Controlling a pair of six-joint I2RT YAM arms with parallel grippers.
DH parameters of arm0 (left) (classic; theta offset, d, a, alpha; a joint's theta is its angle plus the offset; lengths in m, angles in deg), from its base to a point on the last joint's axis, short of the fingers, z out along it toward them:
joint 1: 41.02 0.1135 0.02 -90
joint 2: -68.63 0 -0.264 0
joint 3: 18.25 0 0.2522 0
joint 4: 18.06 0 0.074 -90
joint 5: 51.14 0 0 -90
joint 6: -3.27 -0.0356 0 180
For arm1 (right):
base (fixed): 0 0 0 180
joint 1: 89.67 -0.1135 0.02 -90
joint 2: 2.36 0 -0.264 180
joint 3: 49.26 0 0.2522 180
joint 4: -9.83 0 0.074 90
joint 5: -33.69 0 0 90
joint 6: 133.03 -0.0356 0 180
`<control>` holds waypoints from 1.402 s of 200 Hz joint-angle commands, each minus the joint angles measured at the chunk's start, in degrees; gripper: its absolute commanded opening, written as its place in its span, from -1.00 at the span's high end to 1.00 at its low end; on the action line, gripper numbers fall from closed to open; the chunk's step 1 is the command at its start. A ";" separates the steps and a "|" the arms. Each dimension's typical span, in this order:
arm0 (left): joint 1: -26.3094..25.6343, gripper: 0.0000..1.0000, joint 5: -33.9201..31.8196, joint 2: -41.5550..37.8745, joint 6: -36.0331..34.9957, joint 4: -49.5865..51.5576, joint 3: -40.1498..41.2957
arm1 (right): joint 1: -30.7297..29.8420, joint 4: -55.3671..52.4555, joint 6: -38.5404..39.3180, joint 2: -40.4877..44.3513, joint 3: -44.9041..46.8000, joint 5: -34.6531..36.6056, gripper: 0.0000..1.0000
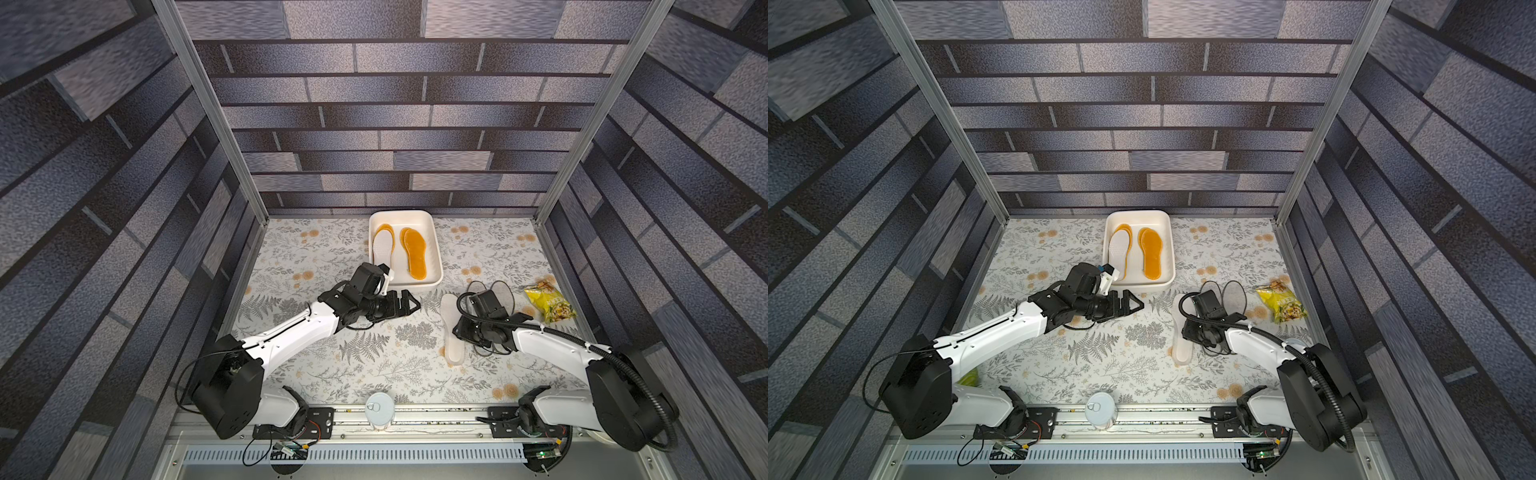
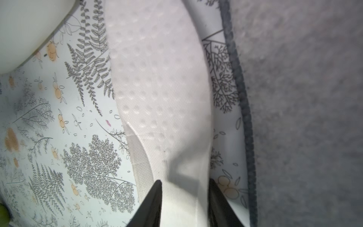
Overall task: Put the insoles into the storage box
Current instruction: Pick up the insole from the center of the board.
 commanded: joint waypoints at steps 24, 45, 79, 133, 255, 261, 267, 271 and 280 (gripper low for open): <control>0.17 -1.00 -0.48 -1.24 -0.04 1.75 -0.78 | 0.48 2.46 0.85 -2.88 0.97 -0.76 0.46; 0.23 -1.00 -0.60 -1.42 0.14 1.84 -0.52 | 0.52 3.26 0.85 -3.41 1.28 -0.90 0.59; 0.58 -1.00 -0.53 -1.77 0.28 1.81 -0.07 | 0.60 2.87 0.96 -2.21 1.57 -0.29 0.79; 1.24 -1.00 -0.52 -3.07 0.48 1.74 1.12 | 0.52 -2.29 3.44 6.20 1.06 1.39 1.00; 5.50 -1.00 -1.32 -11.68 -0.69 7.24 2.66 | 0.60 -24.02 19.29 17.89 -21.61 1.63 1.00; 5.57 -1.00 -1.23 -11.66 -0.70 7.22 2.66 | 0.55 -23.69 19.95 17.20 -22.85 1.48 1.00; 5.59 -1.00 -1.15 -11.65 -0.70 7.29 2.66 | 0.61 -23.47 20.61 16.12 -24.33 1.47 1.00; 5.59 -1.00 -1.14 -11.64 -0.66 7.25 2.66 | 0.61 -23.37 21.13 15.25 -25.40 1.49 1.00; 5.68 -1.00 -0.97 -11.71 -0.70 7.18 2.66 | 0.54 -23.22 22.11 12.94 -27.79 1.31 1.00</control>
